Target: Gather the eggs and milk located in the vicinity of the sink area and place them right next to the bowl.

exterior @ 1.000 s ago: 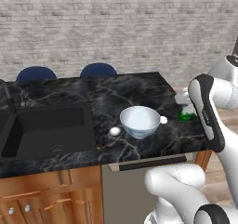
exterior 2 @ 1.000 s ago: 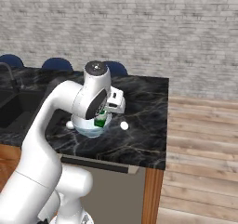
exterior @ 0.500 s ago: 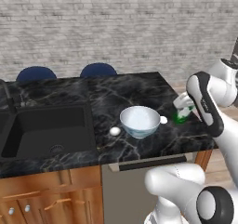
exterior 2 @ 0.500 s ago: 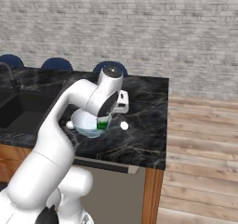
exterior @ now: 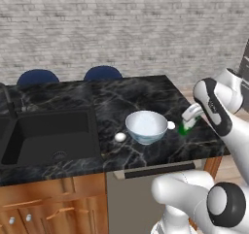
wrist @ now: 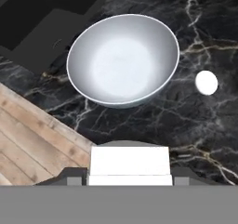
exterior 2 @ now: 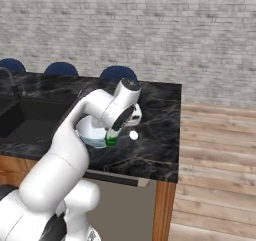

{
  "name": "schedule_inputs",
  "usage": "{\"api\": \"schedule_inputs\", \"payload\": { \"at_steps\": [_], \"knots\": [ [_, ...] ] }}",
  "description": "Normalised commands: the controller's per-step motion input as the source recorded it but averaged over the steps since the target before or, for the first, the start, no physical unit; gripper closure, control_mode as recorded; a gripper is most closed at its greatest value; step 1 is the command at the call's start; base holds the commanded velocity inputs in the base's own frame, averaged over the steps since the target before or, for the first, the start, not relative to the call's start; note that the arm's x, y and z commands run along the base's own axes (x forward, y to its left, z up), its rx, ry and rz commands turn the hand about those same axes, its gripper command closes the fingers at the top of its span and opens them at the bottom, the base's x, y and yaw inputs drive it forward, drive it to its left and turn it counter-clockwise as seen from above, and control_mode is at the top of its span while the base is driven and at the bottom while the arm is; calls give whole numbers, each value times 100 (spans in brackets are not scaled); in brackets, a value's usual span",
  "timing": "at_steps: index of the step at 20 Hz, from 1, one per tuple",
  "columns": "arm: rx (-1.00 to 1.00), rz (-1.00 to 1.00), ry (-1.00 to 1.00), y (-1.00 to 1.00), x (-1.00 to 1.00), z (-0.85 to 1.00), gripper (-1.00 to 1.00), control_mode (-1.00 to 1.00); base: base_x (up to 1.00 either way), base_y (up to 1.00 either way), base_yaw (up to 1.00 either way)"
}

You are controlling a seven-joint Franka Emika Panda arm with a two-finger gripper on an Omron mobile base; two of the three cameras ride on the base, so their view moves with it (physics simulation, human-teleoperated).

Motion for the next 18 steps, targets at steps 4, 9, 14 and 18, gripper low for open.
{"api": "schedule_inputs", "payload": {
  "at_steps": [4, 9, 14, 18],
  "knots": [
    [-1, 16, -3, 0, 10, -40, 100, -100, 0, 0, 0],
    [-2, 17, -11, 0, 13, -43, 100, -100, 0, 0, 0],
    [-4, 17, -17, 0, 12, -32, 100, -100, 0, 0, 0],
    [-3, 14, -13, 0, 8, -22, 100, -100, 0, 0, 0]
  ]
}}
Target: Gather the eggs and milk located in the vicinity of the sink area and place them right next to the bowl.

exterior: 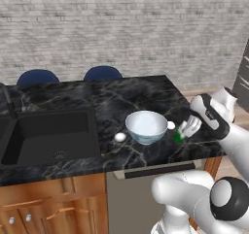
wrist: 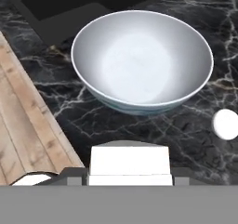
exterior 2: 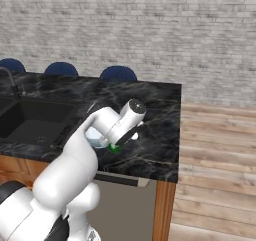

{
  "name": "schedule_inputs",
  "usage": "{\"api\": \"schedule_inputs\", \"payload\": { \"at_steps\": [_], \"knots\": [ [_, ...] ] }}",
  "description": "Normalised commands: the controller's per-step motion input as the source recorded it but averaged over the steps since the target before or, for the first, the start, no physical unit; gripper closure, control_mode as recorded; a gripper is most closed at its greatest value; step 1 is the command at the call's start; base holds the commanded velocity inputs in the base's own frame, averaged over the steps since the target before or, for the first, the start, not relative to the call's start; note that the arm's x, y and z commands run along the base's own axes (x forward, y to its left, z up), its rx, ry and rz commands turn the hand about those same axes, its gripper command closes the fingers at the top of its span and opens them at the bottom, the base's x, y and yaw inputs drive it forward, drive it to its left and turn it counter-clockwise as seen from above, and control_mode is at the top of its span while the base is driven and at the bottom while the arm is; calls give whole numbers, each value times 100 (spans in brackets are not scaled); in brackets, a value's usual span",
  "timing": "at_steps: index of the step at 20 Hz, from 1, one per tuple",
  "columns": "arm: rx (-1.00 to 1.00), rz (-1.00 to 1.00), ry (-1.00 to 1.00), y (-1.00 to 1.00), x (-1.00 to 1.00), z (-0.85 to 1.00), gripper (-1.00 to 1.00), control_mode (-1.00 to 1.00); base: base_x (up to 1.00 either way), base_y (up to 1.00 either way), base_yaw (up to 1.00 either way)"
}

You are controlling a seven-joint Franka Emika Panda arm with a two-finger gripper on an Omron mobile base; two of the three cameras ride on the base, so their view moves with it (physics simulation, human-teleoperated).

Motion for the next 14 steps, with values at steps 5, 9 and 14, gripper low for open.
{"api": "schedule_inputs", "payload": {
  "at_steps": [5, 9, 14],
  "knots": [
    [-2, 12, -7, 0, 11, -12, 100, -100, 0, 0, 0],
    [-3, 10, 0, 4, 14, -1, 100, -100, 0, 0, 0],
    [-3, 9, 0, 6, 18, 0, 100, -100, 0, 0, 0]
  ]
}}
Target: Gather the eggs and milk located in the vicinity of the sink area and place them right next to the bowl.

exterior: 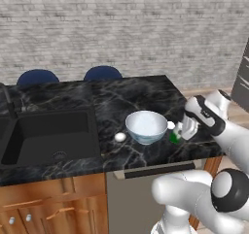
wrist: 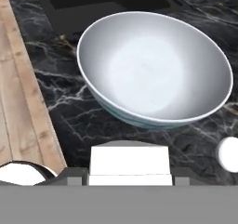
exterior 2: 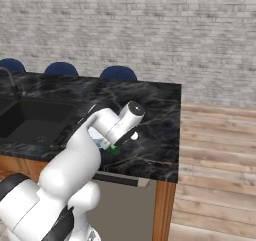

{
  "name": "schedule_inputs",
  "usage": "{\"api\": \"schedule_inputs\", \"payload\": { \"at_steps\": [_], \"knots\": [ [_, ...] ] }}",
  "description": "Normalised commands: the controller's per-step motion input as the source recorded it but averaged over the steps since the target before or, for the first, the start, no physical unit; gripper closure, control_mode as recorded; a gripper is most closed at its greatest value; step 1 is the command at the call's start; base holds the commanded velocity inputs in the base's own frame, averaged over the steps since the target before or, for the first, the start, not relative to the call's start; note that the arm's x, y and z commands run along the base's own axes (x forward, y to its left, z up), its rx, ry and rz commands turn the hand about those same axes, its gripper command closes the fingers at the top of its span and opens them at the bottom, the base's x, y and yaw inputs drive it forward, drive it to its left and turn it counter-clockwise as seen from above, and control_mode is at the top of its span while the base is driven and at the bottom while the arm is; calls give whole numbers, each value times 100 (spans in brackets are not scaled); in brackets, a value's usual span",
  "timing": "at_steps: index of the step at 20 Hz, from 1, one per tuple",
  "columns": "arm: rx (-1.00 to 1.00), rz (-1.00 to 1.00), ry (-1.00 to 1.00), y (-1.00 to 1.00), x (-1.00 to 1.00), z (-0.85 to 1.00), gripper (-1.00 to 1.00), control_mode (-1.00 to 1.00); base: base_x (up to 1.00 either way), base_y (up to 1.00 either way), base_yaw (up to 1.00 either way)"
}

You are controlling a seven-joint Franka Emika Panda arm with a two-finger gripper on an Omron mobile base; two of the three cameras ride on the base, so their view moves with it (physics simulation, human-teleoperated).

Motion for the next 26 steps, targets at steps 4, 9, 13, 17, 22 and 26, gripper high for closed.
{"api": "schedule_inputs", "payload": {
  "at_steps": [4, 9, 13, 17, 22, 26],
  "knots": [
    [-3, 9, 0, 2, 19, -8, 100, -100, 0, 0, 0],
    [-5, 8, 0, 2, 19, -22, 100, -100, 0, 0, 0],
    [-6, 7, 0, 5, 18, -18, 100, -100, 0, 0, 0],
    [-4, 5, 0, 4, 20, -9, 100, -100, 0, 0, 0],
    [-2, 5, 0, 0, 14, -16, 100, -100, 0, 0, 0],
    [-1, 4, 0, 0, 1, -23, 100, -100, 0, 0, 0]
  ]
}}
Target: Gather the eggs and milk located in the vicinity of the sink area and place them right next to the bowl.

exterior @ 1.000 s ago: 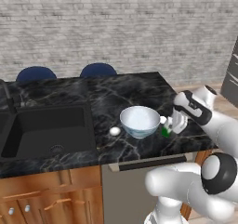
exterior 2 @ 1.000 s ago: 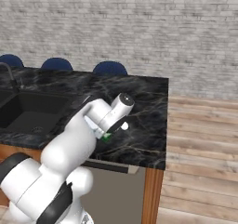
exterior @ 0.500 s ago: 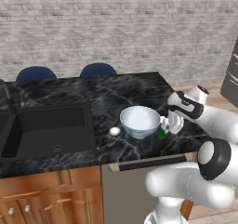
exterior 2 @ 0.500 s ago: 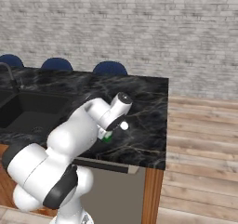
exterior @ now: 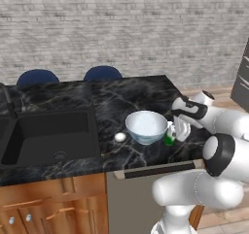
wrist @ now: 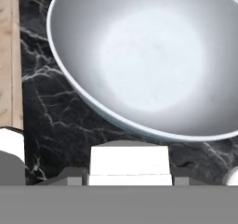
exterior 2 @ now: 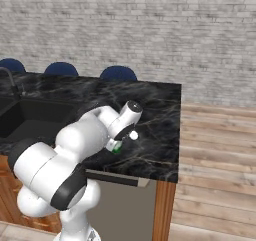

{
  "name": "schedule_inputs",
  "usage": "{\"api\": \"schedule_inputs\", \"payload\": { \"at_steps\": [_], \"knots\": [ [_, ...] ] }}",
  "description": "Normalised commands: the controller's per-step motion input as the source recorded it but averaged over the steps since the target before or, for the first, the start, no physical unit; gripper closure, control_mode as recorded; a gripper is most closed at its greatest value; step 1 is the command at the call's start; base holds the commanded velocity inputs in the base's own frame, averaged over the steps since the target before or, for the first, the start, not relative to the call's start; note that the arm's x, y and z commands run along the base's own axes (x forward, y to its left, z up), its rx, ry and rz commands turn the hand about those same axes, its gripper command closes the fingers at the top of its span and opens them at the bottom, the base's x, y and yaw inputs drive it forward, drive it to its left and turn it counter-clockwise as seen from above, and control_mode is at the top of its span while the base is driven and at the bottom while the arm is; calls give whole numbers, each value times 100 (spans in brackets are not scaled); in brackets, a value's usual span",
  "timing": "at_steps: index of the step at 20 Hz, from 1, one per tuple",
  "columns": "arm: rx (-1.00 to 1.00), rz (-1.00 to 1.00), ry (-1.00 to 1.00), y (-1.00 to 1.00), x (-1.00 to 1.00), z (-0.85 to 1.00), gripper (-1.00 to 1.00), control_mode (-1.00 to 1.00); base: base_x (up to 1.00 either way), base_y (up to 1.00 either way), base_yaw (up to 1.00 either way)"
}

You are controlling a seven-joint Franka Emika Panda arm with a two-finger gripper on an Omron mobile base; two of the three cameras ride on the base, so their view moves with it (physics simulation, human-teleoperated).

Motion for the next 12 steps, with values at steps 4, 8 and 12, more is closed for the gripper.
{"api": "schedule_inputs", "payload": {
  "at_steps": [4, 8, 12],
  "knots": [
    [-1, 4, 0, 0, 2, -21, 100, -100, 0, 0, 0],
    [-1, 4, 0, 0, 4, -20, 100, -100, 0, 0, 0],
    [-1, 4, 0, 0, 8, -21, 100, -100, 0, 0, 0]
  ]
}}
